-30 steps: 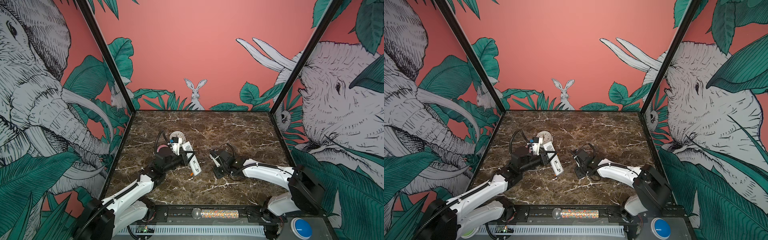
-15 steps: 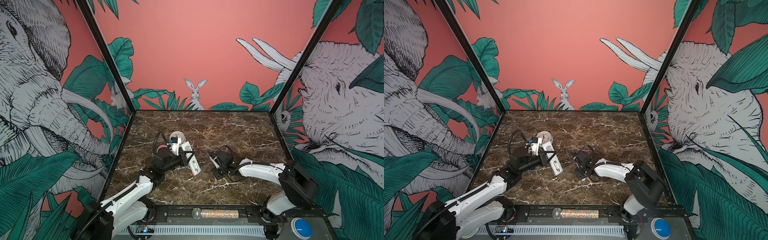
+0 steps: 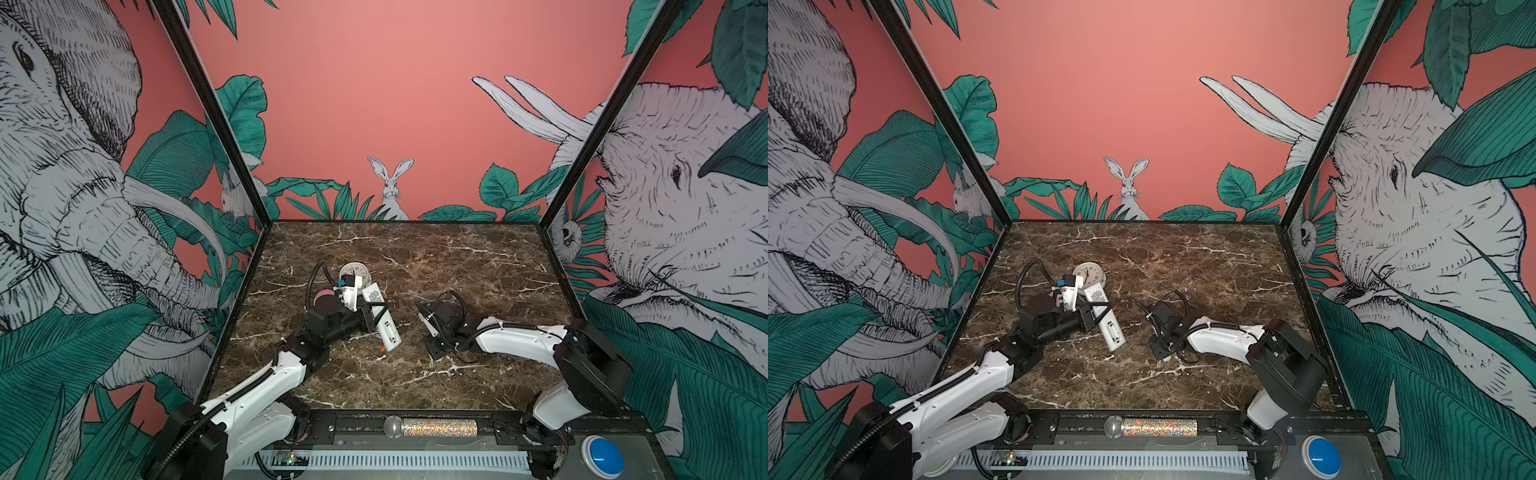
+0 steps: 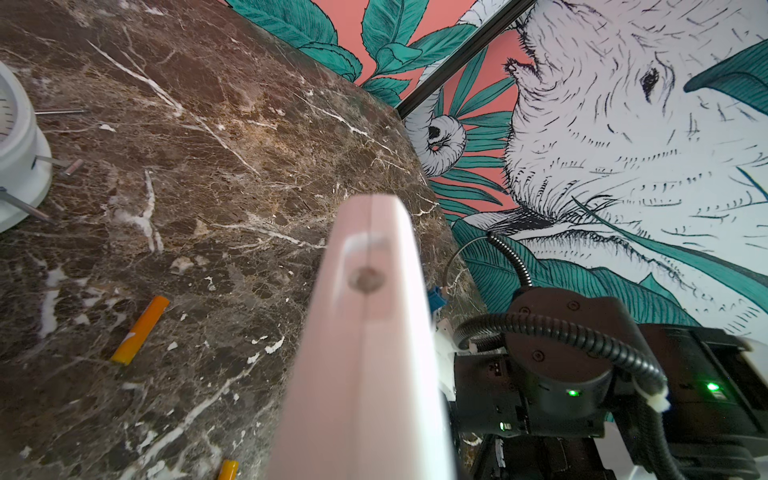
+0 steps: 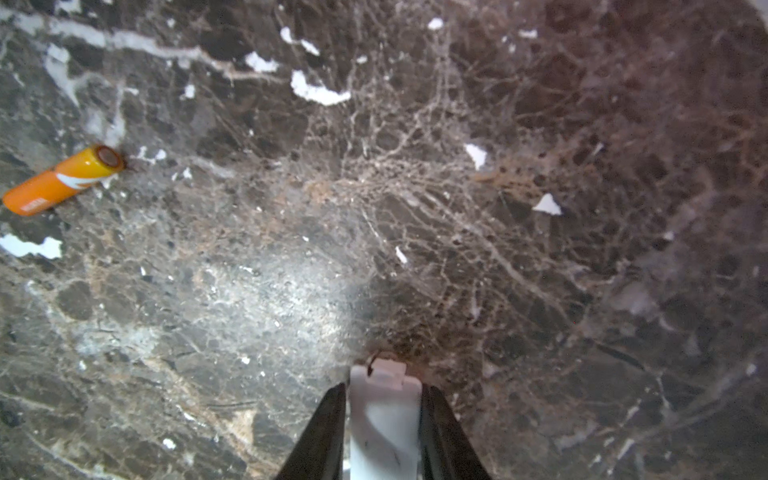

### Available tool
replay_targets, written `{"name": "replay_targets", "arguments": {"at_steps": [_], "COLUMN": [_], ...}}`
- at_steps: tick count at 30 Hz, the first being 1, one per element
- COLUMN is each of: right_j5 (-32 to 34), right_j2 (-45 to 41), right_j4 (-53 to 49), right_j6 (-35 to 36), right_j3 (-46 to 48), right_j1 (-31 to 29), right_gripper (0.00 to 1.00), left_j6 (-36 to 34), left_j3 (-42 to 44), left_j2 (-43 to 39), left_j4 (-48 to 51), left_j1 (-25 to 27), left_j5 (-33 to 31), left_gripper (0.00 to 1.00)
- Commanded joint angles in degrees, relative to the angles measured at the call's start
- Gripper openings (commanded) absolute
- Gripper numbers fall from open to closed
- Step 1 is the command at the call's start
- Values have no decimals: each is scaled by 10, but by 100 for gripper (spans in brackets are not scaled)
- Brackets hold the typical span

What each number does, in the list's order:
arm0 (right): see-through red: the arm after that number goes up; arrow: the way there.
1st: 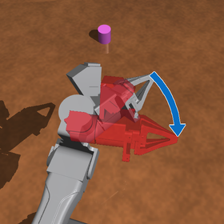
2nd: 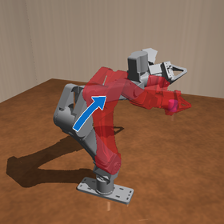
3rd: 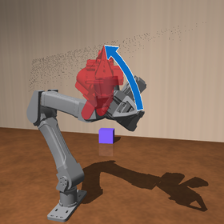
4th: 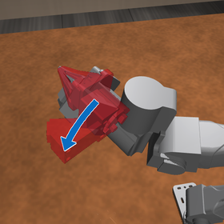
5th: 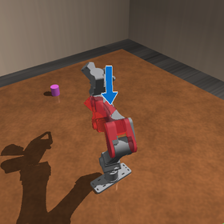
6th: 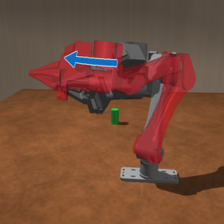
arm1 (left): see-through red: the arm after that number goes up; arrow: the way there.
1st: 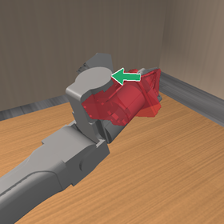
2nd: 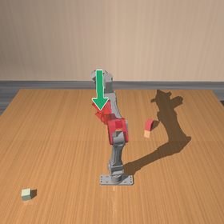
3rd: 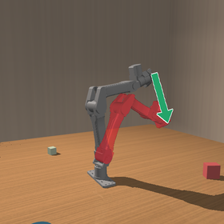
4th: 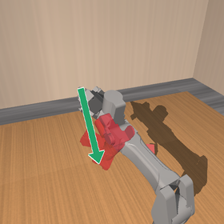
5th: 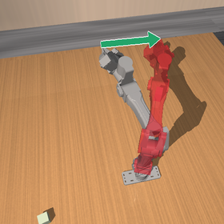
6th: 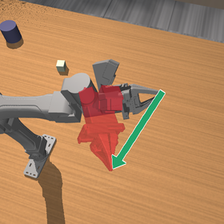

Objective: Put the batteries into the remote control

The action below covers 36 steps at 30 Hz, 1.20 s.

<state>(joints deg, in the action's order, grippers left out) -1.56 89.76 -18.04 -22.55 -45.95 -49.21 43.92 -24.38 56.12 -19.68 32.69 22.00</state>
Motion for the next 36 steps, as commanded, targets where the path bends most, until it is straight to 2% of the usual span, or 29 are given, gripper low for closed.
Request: {"name": "replay_targets", "arguments": {"at_steps": [1,7,22,31,36], "right_j5": [4,5,15,2,-15], "right_j2": [-7,-26,-75,-83,-74], "right_j4": [-6,-17,-59,-66,-46], "right_j6": [-6,-7,15,42,86], "right_j3": [-2,-10,-38,-66,-77], "right_j1": [3,3,2,-2,-22], "right_gripper": [39,49,54,55,55], "left_j6": [-5,-7,-1,-1,2], "left_j3": [6,6,11,5,14], "left_j2": [-17,-21,-16,-15,-21], "left_j4": [-9,-5,-9,41,47], "left_j1": [-3,-6,-7,-17,-30], "left_j5": [3,2,3,-6,-1], "left_gripper": [0,0,0,0,0]}}
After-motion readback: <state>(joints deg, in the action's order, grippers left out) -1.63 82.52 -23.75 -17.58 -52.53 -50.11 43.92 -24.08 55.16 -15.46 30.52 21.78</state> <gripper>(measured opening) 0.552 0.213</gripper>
